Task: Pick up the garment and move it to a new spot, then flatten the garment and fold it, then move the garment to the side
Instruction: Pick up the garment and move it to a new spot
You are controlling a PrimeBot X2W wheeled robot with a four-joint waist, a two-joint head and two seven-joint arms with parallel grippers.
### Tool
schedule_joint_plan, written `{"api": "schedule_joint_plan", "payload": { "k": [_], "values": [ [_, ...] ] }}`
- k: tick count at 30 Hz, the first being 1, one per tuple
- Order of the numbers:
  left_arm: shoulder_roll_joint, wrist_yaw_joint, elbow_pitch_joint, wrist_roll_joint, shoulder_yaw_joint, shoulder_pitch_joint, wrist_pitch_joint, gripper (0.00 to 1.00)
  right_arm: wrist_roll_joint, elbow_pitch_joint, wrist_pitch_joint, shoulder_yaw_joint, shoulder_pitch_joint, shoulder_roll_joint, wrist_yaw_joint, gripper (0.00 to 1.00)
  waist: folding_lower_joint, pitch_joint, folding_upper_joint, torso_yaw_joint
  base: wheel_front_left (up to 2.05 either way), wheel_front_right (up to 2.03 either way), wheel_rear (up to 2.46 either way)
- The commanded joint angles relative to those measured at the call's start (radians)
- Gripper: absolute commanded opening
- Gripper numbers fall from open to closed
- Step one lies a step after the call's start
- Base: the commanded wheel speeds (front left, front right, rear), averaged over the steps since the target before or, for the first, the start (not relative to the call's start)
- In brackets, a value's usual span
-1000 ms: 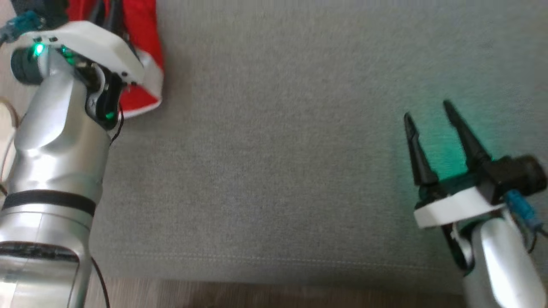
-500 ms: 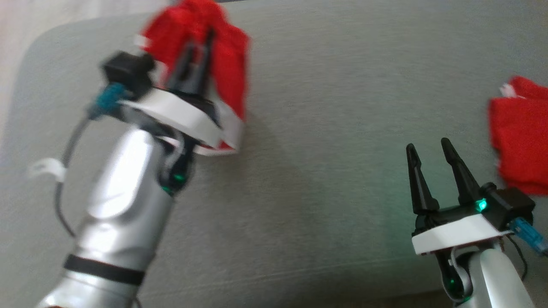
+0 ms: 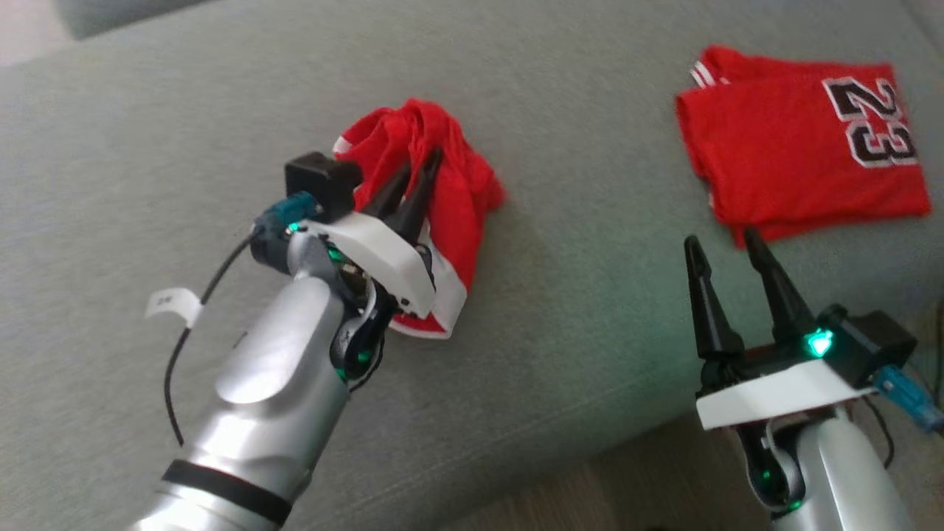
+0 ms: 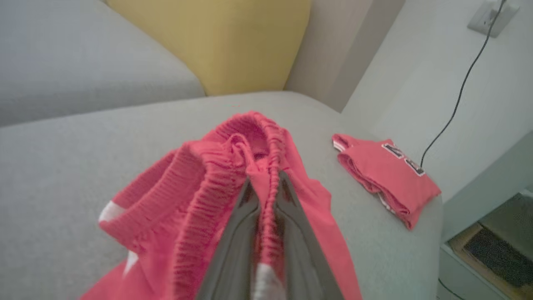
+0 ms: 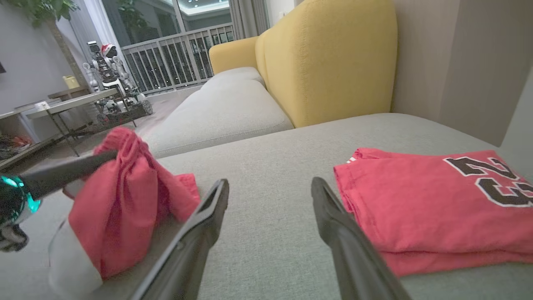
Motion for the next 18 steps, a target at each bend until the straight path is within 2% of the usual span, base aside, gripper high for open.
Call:
{"api": "schedule_joint_plan", "payload": {
  "k": [1,5,6,7,8,10,13,18],
  "values": [
    [0.009,-0.003,-0.016,-0.006,0.019,-0.051,-0.009,0.00,0.007,-0.040,-0.002,0.026,-0.039,0.000,0.000,1.00,0.0000,0.054,0.0000,-0.053,0.00,0.00,0.00],
    [0.005,-0.015,0.050,-0.014,-0.027,-0.065,-0.019,0.00,0.014,-0.046,-0.002,0.031,-0.043,0.000,0.000,1.00,0.0000,0.076,0.0000,-0.072,0.00,0.00,0.00],
    [0.004,-0.018,0.062,-0.019,-0.039,-0.067,-0.023,0.35,0.015,-0.046,-0.002,0.032,-0.043,0.000,0.000,1.00,0.0000,0.078,0.0000,-0.072,0.00,0.00,0.00],
    [0.003,-0.019,0.070,-0.024,-0.049,-0.069,-0.027,0.93,0.014,-0.046,-0.002,0.031,-0.042,0.000,0.000,1.00,0.0000,0.078,0.0000,-0.071,0.00,0.00,0.00],
    [0.003,-0.021,0.072,-0.040,-0.073,-0.072,-0.043,1.00,0.012,-0.045,-0.002,0.029,-0.039,0.000,0.000,1.00,0.0000,0.069,0.0000,-0.063,0.00,0.00,0.00],
    [0.002,-0.018,0.057,-0.054,-0.099,-0.071,-0.063,1.00,0.008,-0.044,-0.002,0.029,-0.035,0.000,0.000,1.00,0.0000,0.053,0.0000,-0.049,0.00,0.00,0.00],
    [0.002,0.008,0.024,-0.066,-0.120,-0.061,-0.092,1.00,-0.002,-0.046,-0.002,0.035,-0.025,0.000,0.000,1.00,0.0000,0.020,0.0000,-0.019,0.00,0.00,0.00],
    [0.002,0.130,-0.045,-0.033,-0.098,-0.010,-0.116,1.00,-0.012,-0.047,-0.002,0.027,0.001,0.000,0.000,1.00,0.0000,-0.041,0.0000,0.059,0.00,0.00,0.00]
  ]
}}
